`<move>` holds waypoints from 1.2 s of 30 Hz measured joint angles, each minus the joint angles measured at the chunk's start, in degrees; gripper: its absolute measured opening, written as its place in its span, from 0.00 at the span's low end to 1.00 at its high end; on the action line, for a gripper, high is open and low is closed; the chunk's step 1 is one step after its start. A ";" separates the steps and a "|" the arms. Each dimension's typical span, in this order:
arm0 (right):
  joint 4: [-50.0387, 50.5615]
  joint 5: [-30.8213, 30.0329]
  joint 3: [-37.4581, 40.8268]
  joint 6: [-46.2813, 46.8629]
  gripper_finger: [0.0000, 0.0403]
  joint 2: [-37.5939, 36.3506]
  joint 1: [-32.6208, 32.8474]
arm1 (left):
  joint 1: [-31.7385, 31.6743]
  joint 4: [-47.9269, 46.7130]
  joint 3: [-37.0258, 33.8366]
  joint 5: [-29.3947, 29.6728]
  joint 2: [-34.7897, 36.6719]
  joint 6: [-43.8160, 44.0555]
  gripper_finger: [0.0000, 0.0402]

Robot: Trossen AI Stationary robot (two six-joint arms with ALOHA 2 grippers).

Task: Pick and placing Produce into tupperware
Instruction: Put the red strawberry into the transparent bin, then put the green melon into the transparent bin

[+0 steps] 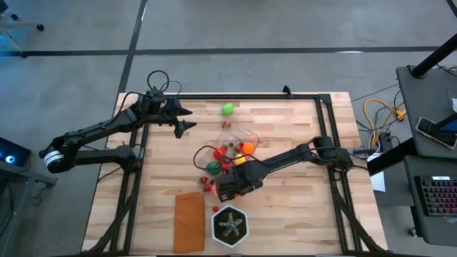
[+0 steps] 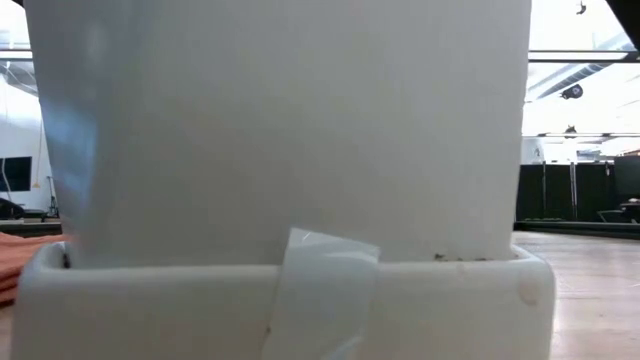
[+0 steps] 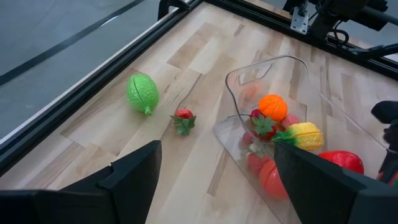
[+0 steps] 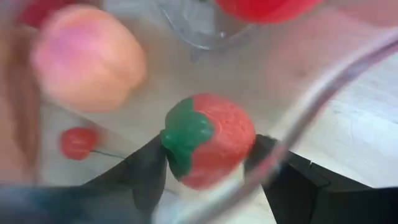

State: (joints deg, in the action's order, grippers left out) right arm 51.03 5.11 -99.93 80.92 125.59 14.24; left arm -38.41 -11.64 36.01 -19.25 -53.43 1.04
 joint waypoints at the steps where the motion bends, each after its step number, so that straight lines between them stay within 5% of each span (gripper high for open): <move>1: 0.34 -0.51 -0.46 0.11 0.53 -0.35 0.00 | -0.01 0.00 0.00 -0.02 0.00 0.00 0.74; 10: 12.48 -7.11 -8.51 -0.16 0.53 -2.07 0.13 | -0.01 0.05 0.00 -0.02 -0.02 0.00 0.74; 18: 22.48 -19.52 -17.50 -1.63 0.53 -2.24 -2.70 | -0.02 0.04 0.00 -0.02 -0.02 0.02 0.74; 28: 18.61 -18.40 -18.62 -7.10 0.55 -2.22 -9.67 | -0.02 -4.94 0.00 0.00 -0.02 -0.62 0.74; 36: 18.57 -18.67 -18.59 -9.40 0.76 -2.17 -10.03 | -0.02 -10.45 0.00 -0.02 -1.05 -1.47 0.74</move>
State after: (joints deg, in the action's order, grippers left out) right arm 69.60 -13.56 -118.52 71.52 123.42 4.21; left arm -38.44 -22.09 36.01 -19.27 -54.48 -0.44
